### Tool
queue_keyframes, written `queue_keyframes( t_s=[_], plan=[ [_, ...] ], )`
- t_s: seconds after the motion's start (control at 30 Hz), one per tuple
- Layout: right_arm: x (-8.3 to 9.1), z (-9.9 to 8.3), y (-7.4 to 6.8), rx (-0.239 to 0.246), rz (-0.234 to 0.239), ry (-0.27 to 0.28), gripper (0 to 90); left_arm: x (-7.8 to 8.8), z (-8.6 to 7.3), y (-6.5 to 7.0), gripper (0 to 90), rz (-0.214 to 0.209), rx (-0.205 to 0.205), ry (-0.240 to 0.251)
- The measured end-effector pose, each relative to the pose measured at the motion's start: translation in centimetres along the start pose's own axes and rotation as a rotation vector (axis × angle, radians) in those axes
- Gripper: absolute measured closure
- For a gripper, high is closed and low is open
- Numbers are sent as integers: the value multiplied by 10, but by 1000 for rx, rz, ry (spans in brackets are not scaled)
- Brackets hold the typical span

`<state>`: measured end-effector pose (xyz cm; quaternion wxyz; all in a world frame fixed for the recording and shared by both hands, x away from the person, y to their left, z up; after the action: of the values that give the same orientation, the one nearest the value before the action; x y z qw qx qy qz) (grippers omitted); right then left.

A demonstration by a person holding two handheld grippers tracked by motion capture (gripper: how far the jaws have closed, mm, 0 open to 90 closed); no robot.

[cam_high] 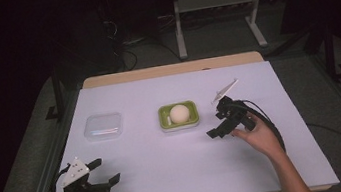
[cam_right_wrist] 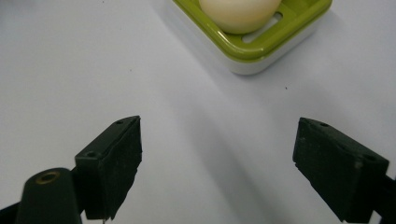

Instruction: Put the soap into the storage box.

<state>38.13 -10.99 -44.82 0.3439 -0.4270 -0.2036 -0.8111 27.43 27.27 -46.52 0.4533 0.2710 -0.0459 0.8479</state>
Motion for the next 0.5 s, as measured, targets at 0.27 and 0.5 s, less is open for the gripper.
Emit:
queue_keyframes(
  t_s=[0.27, 0.5],
  plan=[
    [5, -16, 1, -9, 0, -1, 169, -1, 0, 0, 130, 0, -2, -1],
    [9, -31, 2, -23, -3, -2, 173, -1, 0, 1, 130, -2, -7, -6]
  ],
)
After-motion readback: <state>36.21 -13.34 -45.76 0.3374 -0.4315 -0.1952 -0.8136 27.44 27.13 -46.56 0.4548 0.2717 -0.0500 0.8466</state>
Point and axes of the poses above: each handheld gripper's, and its own axes: x roughly backward along the jaws, z roughly out of its top, y roughly to its right, the point moved 7 cm from there along -x, roughly forward along the jaws, and after that the axes turned 14 degrees about -z, right-handed, at the moved point
